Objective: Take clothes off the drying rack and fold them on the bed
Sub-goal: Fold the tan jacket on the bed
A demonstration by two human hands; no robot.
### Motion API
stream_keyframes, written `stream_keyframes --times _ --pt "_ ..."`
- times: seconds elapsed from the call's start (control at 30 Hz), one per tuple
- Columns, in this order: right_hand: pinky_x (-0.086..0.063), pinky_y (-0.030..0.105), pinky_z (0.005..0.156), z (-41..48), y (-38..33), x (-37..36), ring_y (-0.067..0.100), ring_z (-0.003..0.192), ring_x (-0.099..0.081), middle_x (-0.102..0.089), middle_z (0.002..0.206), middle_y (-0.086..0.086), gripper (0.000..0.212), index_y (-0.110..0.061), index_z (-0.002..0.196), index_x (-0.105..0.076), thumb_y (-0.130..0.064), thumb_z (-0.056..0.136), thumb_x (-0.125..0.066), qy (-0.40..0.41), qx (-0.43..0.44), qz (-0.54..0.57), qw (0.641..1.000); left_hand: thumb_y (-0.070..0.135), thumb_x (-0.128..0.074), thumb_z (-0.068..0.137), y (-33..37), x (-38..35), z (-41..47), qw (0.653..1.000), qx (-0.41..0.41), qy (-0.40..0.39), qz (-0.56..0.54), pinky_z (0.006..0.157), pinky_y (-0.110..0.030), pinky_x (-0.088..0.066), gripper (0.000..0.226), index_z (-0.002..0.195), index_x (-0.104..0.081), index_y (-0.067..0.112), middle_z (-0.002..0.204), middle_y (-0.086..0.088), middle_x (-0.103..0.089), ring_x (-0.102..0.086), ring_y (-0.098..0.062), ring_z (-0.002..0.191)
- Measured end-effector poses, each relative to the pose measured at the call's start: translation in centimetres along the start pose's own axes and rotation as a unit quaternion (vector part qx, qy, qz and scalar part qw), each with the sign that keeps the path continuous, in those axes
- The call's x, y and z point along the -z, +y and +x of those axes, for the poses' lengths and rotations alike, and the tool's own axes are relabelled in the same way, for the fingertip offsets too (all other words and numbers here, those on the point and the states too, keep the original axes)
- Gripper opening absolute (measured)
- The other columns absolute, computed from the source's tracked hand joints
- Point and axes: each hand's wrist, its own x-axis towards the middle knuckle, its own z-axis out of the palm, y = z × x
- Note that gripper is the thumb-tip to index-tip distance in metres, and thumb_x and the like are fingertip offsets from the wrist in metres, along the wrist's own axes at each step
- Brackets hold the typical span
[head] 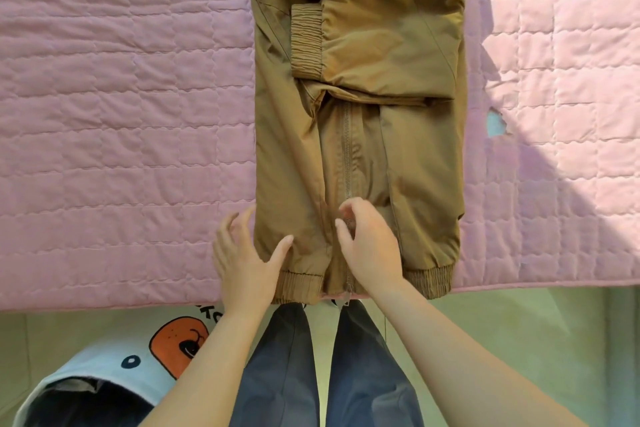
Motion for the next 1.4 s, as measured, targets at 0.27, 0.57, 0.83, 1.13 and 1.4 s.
stream_keyframes --times 0.27,0.57,0.83,1.13,1.4 --pt "-0.003 0.044 0.119 5.6 3.3 5.3 0.018 0.149 -0.002 -0.01 0.162 -0.001 0.055 -0.023 0.152 -0.021 -0.03 0.1 -0.038 0.141 0.02 -0.146 0.979 0.037 -0.038 0.101 4.7 -1.5 8.4 0.942 -0.303 -0.044 0.136 0.121 -0.045 -0.005 0.054 0.153 -0.02 0.034 0.163 -0.001 0.0 0.002 -0.021 0.15" --pt "0.013 0.042 0.118 3.2 9.3 2.3 0.016 0.146 0.022 0.019 0.16 -0.001 0.065 -0.018 0.153 0.012 -0.049 0.101 -0.012 -0.11 0.082 -0.284 0.949 0.039 -0.015 0.103 2.6 -5.0 8.1 0.908 -0.32 -0.142 0.231 0.12 -0.047 0.001 0.055 0.154 0.003 0.031 0.162 -0.002 0.012 0.01 -0.023 0.149" --pt "-0.032 0.042 0.111 0.7 10.9 6.7 0.024 0.142 -0.031 -0.038 0.152 0.006 0.052 -0.016 0.144 -0.042 -0.021 0.094 -0.031 -0.067 0.159 -0.178 0.969 -0.008 -0.06 0.083 -1.5 -0.5 6.8 0.896 -0.373 -0.169 0.17 0.105 -0.048 -0.043 0.071 0.144 -0.042 0.022 0.153 -0.001 -0.036 -0.039 -0.024 0.136" --pt "-0.021 0.044 0.115 2.0 16.6 11.2 0.032 0.147 -0.014 -0.01 0.162 0.008 0.093 -0.032 0.152 -0.022 0.005 0.078 -0.065 -0.031 0.187 -0.359 0.914 -0.02 -0.072 0.053 -1.9 1.3 9.7 0.826 -0.438 -0.154 0.318 0.115 -0.04 -0.02 0.123 0.153 -0.021 0.03 0.16 -0.005 -0.02 -0.029 -0.026 0.143" --pt "-0.012 0.044 0.119 4.1 14.3 8.5 0.028 0.149 -0.001 -0.008 0.162 -0.003 0.087 -0.037 0.146 -0.037 0.006 0.071 -0.049 -0.116 0.166 -0.274 0.94 0.03 -0.056 0.089 -0.6 -0.1 10.2 0.887 -0.32 -0.283 0.172 0.121 -0.044 -0.003 0.071 0.147 -0.02 0.047 0.16 0.013 0.005 0.007 -0.011 0.148"
